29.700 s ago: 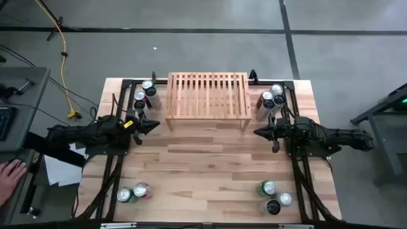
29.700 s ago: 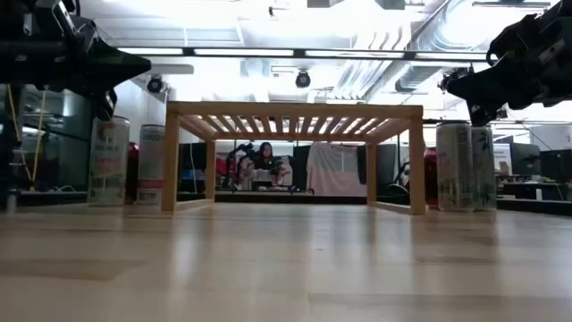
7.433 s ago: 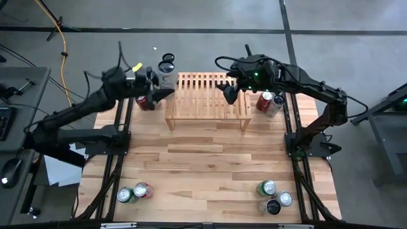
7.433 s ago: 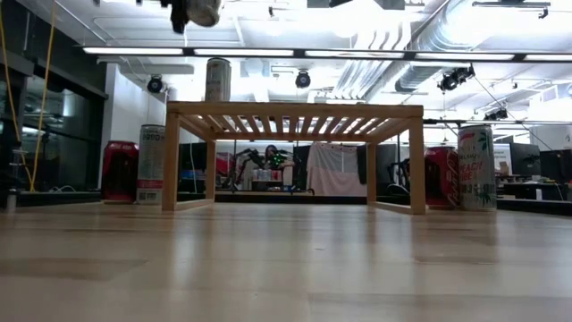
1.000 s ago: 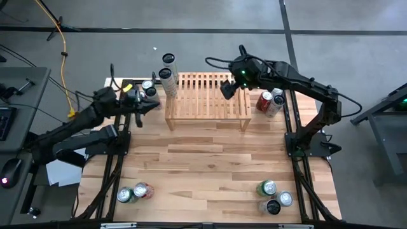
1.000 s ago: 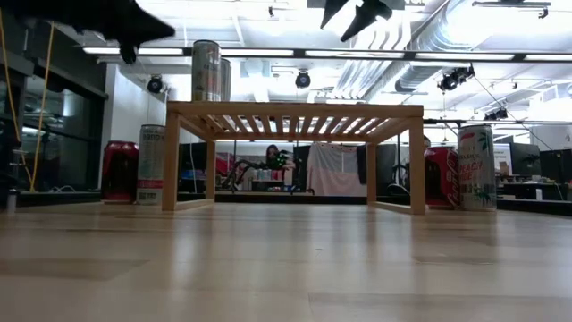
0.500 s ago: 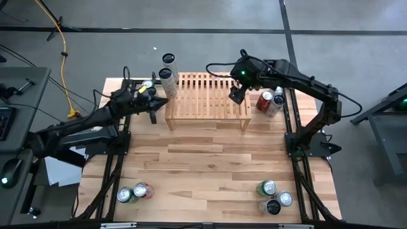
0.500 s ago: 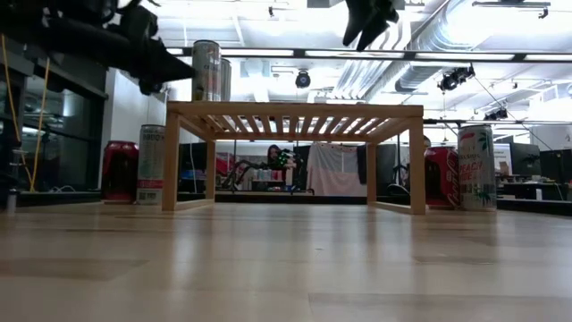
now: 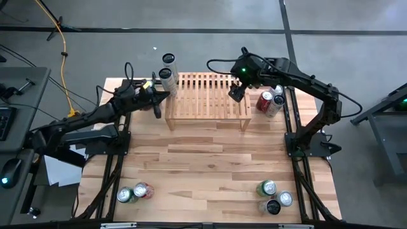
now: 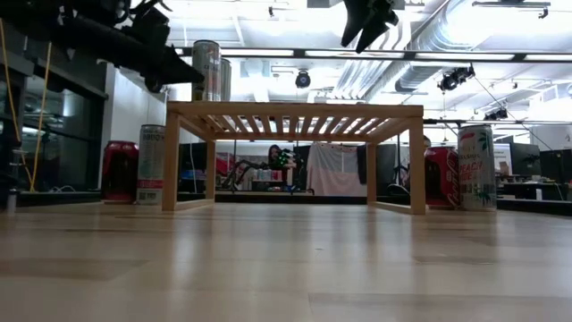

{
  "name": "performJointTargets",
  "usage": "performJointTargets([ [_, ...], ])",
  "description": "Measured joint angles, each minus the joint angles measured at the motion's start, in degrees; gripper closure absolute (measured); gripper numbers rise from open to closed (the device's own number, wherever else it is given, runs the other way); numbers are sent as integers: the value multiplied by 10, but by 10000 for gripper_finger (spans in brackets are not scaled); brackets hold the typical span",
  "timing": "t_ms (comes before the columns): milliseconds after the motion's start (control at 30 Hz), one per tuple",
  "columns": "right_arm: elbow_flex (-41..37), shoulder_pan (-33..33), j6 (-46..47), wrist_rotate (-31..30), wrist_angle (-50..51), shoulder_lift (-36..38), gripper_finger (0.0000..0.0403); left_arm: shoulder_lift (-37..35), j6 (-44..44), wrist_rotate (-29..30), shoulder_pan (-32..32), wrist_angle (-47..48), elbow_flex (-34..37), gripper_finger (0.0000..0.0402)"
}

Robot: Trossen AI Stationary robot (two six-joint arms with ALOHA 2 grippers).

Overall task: Place canned beverage on shelf
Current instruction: Put the white yellow soda can on the shelf aligned with other white yellow soda can

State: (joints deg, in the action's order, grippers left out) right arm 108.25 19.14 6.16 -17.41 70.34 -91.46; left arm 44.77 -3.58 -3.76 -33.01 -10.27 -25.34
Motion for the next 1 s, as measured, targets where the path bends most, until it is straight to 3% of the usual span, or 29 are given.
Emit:
performJointTargets([
  [1000,0,0,6,0,-23,0,93,65,3,-1,-38,-69,0,401],
])
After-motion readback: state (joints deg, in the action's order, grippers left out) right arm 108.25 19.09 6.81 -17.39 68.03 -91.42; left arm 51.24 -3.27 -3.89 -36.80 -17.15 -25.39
